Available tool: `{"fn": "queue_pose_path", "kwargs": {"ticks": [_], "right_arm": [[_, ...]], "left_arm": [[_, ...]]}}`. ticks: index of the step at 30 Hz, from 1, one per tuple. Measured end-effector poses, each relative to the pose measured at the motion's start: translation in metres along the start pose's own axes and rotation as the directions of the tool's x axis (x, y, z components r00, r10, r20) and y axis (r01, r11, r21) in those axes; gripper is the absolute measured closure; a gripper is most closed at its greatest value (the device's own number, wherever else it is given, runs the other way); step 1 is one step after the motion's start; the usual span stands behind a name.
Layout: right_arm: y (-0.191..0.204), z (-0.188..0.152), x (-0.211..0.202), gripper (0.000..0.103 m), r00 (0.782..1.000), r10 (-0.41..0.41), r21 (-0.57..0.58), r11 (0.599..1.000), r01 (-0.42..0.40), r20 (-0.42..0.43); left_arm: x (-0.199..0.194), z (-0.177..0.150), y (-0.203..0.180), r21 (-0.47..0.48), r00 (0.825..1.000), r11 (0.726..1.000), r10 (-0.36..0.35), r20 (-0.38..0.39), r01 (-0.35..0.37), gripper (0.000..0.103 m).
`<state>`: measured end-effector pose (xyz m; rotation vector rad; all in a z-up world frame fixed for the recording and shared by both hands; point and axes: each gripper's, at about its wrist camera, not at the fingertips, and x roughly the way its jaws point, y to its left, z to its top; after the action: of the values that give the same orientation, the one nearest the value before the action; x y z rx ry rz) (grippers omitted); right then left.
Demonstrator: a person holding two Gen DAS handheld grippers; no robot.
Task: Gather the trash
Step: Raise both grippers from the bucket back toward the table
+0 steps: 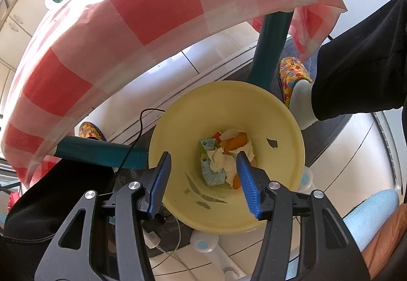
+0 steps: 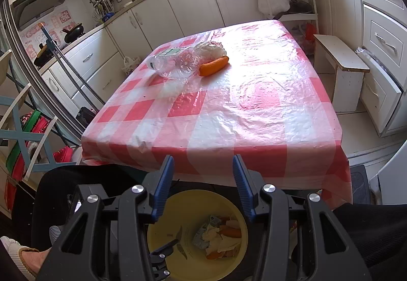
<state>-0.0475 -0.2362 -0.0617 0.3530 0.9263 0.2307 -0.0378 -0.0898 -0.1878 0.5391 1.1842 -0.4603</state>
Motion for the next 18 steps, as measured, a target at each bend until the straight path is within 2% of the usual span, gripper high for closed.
{"fn": "queue_pose_path", "kwargs": {"ticks": [8, 18], "right_arm": [[0.000, 0.000, 0.000, 0.056, 1.000, 0.000, 0.000, 1.000, 0.000, 0.001], [-0.007, 0.002, -0.001, 0.055, 1.000, -0.017, 0.014, 1.000, 0.017, 0.022]], "left_arm": [[-0.007, 0.002, 0.002, -0.006, 0.999, 1.000, 0.005, 0.032, -0.005, 0.051], [-0.036, 0.007, 0.017, -0.070, 0.985, 0.998, 0.013, 0.172, -0.001, 0.051]]}}
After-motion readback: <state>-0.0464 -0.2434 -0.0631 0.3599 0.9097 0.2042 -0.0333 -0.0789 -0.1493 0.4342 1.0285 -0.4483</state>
